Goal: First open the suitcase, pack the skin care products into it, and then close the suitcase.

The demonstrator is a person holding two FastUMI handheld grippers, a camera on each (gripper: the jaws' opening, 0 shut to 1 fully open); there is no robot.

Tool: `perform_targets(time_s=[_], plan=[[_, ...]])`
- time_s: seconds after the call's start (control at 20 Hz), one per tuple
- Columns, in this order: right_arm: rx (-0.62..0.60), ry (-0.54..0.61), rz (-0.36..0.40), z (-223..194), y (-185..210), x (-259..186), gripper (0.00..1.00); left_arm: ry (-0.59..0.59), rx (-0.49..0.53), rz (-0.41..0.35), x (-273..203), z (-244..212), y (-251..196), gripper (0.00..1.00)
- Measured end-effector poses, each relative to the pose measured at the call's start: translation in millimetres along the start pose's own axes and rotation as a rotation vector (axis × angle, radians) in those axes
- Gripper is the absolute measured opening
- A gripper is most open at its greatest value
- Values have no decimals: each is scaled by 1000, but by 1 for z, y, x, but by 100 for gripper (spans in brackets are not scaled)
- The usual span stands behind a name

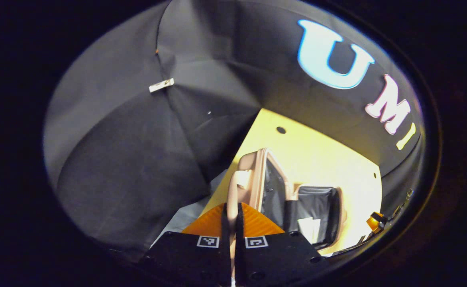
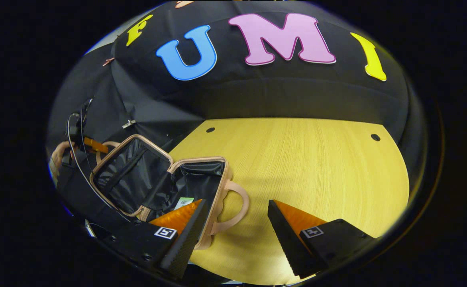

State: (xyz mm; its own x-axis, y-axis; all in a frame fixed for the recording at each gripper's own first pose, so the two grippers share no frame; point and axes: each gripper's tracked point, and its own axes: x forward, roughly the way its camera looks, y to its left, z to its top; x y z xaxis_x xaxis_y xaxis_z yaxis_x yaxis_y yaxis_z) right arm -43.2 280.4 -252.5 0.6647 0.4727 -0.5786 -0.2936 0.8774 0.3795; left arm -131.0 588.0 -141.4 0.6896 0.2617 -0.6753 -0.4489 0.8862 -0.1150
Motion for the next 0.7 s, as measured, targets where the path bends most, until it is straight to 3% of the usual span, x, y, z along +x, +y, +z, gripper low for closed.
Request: perform_targets(time_s=[0.2, 0.4, 0.55, 0.6, 0.7], plan=[[-69, -35, 23, 15, -20, -35, 97, -68, 122, -95, -37, 21, -97, 9], [-109, -73, 31, 22, -38, -62, 97, -80, 256, -249, -36, 0, -221, 9], [-96, -76, 28, 18, -52, -77, 97, 3, 322, -338, -17, -49, -311, 9], [-94, -75, 9, 18, -69, -87, 97, 43, 412, -355, 9, -81, -349, 10], [-83, -74, -18, 16, -82, -95, 97, 99, 500, -332, 42, -114, -378, 10]])
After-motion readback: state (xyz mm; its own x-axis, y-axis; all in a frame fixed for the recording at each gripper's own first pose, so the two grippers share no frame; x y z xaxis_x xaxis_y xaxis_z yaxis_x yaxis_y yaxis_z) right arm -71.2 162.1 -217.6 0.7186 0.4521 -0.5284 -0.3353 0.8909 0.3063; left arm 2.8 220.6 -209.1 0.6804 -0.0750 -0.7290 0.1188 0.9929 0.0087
